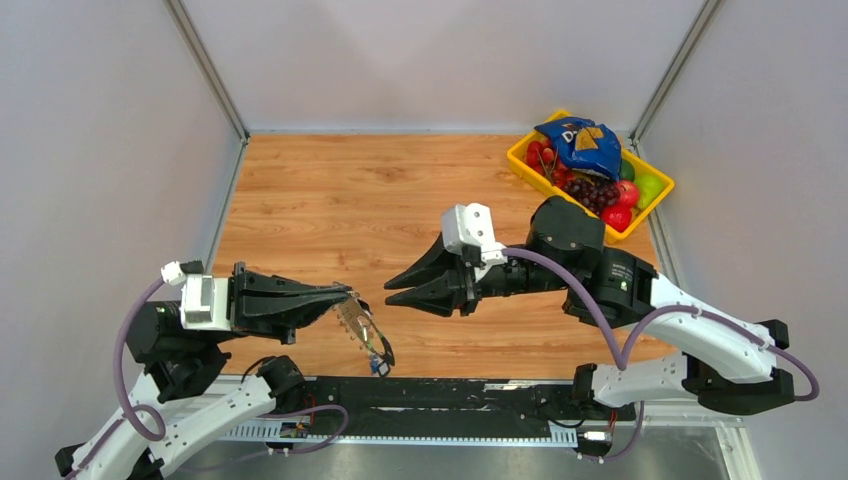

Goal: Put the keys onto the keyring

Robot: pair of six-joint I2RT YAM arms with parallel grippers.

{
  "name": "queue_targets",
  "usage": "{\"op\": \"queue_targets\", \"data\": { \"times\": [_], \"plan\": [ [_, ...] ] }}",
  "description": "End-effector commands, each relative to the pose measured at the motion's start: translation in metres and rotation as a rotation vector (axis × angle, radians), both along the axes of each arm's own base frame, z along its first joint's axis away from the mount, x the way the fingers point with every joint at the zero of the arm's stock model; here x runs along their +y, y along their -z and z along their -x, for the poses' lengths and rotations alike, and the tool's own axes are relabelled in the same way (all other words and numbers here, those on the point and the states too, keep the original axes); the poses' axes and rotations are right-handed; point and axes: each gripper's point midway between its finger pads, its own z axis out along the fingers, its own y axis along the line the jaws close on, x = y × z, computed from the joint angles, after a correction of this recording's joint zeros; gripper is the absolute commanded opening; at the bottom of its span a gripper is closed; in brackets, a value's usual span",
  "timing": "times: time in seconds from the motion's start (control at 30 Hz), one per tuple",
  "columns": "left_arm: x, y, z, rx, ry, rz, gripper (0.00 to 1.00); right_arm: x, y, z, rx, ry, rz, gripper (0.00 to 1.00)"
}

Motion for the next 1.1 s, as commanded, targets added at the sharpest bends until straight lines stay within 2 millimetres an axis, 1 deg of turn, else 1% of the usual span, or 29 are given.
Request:
{"op": "queue_targets", "data": {
  "times": [0.0,0.03,0.13,0.23,0.33,0.37,0.6,0.77,1.07],
  "plan": [
    [0.015,-0.028,0.007,-0.048,-0.006,0.147,0.00,-0.003,-0.030,0.001,-0.070,0.005,-0.121,0.26],
    [0.015,-0.026,0.007,-0.048,-0.004,0.154,0.00,-0.002,-0.031,0.002,-0.078,-0.003,-0.127,0.26],
    [0.020,-0.032,0.010,-0.066,0.000,0.207,0.00,0.003,-0.033,0.004,-0.101,-0.019,-0.143,0.25],
    [0.022,-0.032,0.011,-0.072,0.008,0.234,0.00,0.009,-0.036,0.006,-0.125,-0.034,-0.159,0.24],
    [0.026,-0.036,0.016,-0.086,0.023,0.278,0.00,0.015,-0.037,0.008,-0.144,-0.051,-0.168,0.24],
    [0.026,-0.034,0.015,-0.083,0.025,0.281,0.00,0.016,-0.037,0.008,-0.150,-0.056,-0.170,0.24],
    [0.031,-0.037,0.017,-0.082,0.042,0.347,0.00,0.027,-0.036,0.012,-0.172,-0.072,-0.177,0.23],
    [0.031,-0.037,0.015,-0.075,0.041,0.364,0.00,0.031,-0.039,0.016,-0.183,-0.079,-0.190,0.22],
    [0.027,-0.036,0.012,-0.065,0.052,0.363,0.00,0.038,-0.045,0.010,-0.180,-0.043,-0.207,0.21]
  ]
}}
